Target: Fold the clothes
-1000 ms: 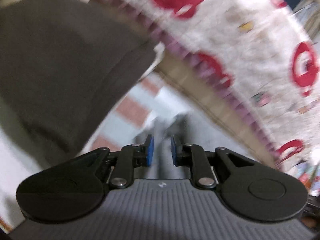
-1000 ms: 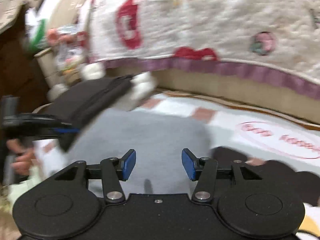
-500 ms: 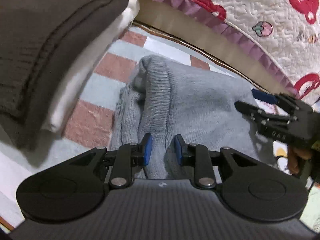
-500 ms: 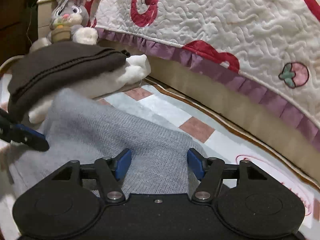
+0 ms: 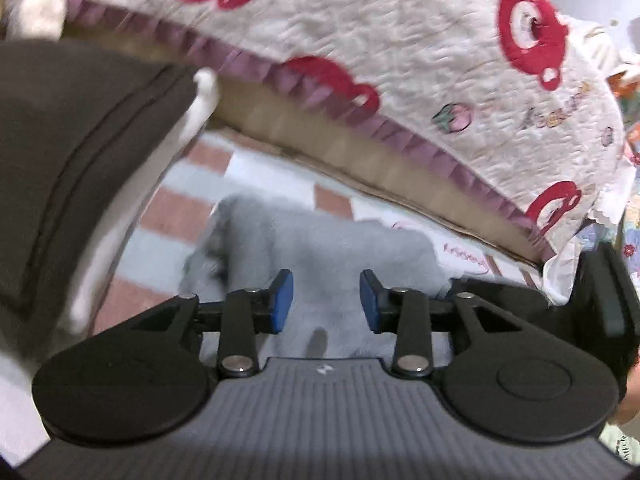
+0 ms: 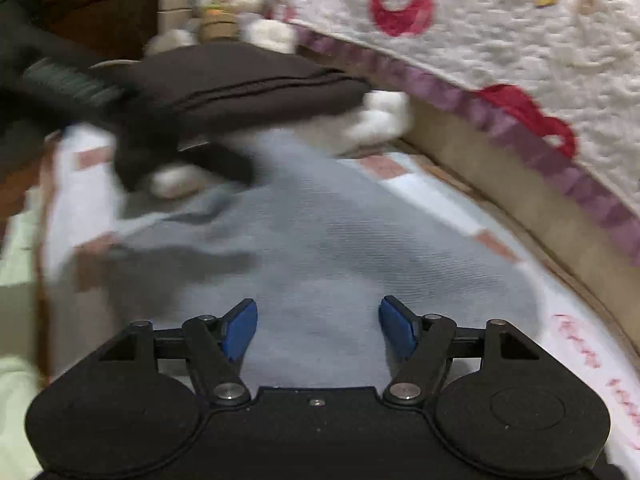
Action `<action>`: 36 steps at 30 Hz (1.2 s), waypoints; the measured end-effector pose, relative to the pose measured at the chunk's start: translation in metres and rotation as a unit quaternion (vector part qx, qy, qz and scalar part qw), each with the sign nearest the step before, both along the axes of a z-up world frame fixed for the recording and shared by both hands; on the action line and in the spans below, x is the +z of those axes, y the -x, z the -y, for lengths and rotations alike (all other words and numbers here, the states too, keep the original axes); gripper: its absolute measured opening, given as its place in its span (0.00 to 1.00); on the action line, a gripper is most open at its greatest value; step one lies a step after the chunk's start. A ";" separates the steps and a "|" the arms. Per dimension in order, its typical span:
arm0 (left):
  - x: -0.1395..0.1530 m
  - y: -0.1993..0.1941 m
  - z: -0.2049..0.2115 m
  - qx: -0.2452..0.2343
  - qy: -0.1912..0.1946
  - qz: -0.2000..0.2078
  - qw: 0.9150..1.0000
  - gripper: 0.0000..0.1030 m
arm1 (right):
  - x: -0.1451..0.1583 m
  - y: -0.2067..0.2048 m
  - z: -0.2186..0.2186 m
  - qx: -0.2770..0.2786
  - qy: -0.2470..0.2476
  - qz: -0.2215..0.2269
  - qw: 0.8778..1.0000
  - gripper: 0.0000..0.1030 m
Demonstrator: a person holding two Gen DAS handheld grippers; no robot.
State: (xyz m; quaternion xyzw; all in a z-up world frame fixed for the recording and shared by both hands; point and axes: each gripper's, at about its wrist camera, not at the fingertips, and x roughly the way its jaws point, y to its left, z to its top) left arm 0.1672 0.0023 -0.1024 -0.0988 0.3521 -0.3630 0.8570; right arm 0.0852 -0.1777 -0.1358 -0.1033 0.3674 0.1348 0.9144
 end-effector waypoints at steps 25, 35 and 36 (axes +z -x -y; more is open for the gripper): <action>-0.039 -0.032 0.012 0.061 -0.098 -0.036 0.993 0.12 | -0.009 0.063 0.044 -0.078 0.003 -0.024 0.997 0.62; -0.006 -0.015 -0.042 0.081 -0.044 -0.102 0.990 0.66 | 0.009 0.070 0.096 -0.107 -0.188 -0.098 0.971 0.62; -0.005 -0.012 -0.050 0.084 -0.031 -0.110 0.990 0.66 | 0.014 0.069 0.105 -0.115 -0.208 -0.091 0.967 0.63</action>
